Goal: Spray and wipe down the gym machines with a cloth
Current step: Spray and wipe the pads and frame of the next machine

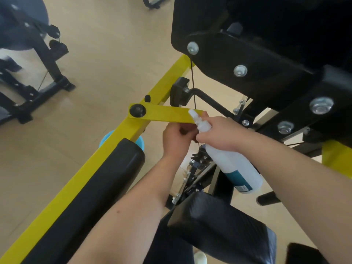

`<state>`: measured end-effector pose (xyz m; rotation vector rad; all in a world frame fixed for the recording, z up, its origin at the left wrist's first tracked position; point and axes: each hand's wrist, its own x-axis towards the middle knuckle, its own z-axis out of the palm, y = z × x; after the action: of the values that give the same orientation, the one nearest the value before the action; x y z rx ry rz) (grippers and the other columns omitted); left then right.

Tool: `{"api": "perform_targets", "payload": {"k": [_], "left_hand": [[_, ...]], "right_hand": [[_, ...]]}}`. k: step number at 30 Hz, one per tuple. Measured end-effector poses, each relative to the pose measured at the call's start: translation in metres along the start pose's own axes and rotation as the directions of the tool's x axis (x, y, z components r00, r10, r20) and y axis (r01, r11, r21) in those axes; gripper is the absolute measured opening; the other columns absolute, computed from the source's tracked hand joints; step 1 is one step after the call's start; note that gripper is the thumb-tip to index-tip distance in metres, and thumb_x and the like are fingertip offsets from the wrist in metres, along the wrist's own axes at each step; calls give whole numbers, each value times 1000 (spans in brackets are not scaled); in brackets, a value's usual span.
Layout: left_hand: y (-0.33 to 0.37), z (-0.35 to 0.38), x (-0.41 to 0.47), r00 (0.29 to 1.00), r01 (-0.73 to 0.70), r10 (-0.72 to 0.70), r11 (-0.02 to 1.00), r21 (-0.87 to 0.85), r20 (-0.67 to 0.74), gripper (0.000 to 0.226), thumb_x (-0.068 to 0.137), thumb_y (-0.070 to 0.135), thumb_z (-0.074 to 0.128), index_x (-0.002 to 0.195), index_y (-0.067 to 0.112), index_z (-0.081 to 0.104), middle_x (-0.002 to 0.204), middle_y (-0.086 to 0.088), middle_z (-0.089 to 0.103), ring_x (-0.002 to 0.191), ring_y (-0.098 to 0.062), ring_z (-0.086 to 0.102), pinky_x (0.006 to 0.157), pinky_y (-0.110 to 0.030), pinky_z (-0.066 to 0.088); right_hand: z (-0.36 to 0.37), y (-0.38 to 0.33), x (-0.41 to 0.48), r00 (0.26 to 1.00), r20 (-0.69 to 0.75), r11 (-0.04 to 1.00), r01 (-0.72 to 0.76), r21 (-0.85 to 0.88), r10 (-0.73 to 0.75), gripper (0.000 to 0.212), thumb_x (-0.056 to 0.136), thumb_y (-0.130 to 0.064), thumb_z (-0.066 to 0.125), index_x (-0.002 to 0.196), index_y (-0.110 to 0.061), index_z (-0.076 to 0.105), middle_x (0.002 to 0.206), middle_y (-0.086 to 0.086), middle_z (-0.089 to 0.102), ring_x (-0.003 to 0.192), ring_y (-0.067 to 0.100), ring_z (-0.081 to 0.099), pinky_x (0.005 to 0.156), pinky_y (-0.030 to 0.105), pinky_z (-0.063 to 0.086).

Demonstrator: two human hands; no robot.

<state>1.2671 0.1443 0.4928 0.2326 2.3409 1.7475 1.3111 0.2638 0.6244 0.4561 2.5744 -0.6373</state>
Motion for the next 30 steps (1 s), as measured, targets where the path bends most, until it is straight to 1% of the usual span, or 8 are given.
{"api": "perform_targets", "payload": {"k": [4,7,10,14,17,21,27,30], "left_hand": [[-29,10,6,1000,-19,21,995,99,-20,6,87,35,66,90,38,62,79,24,72,78,0,67,79,-40,55],[-60,7,17,1000,31,-31,947,319,-7,57,74,65,49,110,24,65,94,5,73,89,-25,68,82,-51,53],[-31,6,13,996,37,-49,990,139,77,32,80,53,58,94,26,67,72,2,72,72,-21,69,75,-49,56],[1,20,15,999,-21,24,996,-92,36,18,87,28,66,71,24,59,65,-6,67,64,-21,62,69,-55,57],[-26,13,19,999,-10,1,983,183,47,21,86,49,61,93,29,64,73,3,71,74,-22,68,74,-50,57],[-60,-1,6,979,176,-204,883,436,18,30,94,49,61,119,34,54,98,1,72,92,-30,68,87,-50,54],[-40,5,-4,974,225,-225,974,41,-7,21,97,12,60,117,18,56,85,-8,68,57,-4,66,54,-15,51],[-39,5,-24,975,224,-224,974,19,-10,39,101,9,55,136,22,48,90,0,64,65,11,62,61,-4,43]], "right_hand": [[-2,1,2,999,38,1000,-13,6,13,27,90,-39,62,117,-34,60,91,-11,42,97,20,51,61,26,33],[-3,2,3,998,56,999,-28,-17,29,18,91,-40,60,109,-36,57,87,-12,40,96,20,51,62,27,34],[-5,1,1,999,34,999,-4,-34,5,48,91,-40,60,137,-29,56,95,-6,47,100,23,53,70,32,37],[-4,-4,1,998,52,999,-40,-10,41,19,89,-38,60,82,-46,44,79,-13,38,94,22,51,61,27,34],[-4,-1,1,998,62,999,-18,-42,21,36,92,-40,59,128,-38,56,117,-3,59,101,21,49,73,31,38],[-3,-2,-6,998,65,999,-15,-35,17,67,95,-38,58,158,-29,34,157,5,42,125,27,52,87,33,38],[-2,0,-4,999,50,1000,-7,-12,8,72,95,-37,59,160,-31,28,157,6,44,129,28,52,87,33,38],[0,3,-2,1000,19,1000,-4,6,4,66,94,-38,59,156,-30,36,154,8,47,126,28,54,86,32,37]]}}
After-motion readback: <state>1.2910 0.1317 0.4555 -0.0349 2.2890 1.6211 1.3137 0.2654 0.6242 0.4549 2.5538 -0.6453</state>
